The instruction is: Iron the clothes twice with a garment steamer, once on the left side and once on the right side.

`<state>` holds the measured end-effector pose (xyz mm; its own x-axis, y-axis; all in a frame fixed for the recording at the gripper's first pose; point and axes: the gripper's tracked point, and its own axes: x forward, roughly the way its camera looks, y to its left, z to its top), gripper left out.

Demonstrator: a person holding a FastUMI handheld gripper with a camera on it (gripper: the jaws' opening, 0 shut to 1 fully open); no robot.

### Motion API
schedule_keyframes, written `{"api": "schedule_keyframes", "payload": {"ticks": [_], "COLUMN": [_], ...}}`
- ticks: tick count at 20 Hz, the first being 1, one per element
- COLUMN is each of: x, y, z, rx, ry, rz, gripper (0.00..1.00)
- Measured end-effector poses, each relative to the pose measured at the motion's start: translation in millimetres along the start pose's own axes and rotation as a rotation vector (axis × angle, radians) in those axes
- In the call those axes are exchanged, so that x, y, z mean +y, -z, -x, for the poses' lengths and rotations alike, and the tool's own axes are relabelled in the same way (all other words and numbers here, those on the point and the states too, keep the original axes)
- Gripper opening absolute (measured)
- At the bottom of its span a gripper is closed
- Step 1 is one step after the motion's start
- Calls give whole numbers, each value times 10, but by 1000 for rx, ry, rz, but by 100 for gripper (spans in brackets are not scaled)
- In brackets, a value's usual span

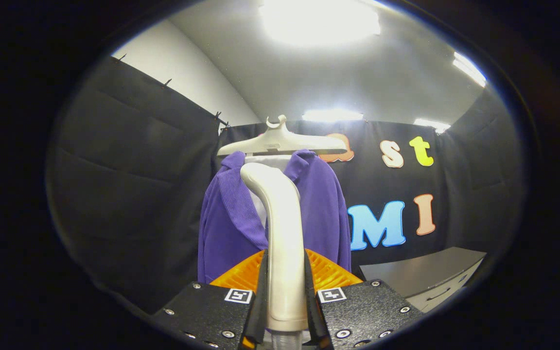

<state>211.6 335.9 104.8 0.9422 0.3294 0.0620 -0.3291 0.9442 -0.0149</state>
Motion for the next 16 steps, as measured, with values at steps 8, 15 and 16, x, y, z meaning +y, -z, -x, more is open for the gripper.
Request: {"api": "schedule_keyframes", "payload": {"ticks": [8,15,16], "x": [347,489,512], "y": [-44,526,630], "z": [-530,-531,-486], "rx": [-3,92,105], "ry": [-11,-17,-25], "rz": [7,77,80], "gripper": [35,34,35]}}
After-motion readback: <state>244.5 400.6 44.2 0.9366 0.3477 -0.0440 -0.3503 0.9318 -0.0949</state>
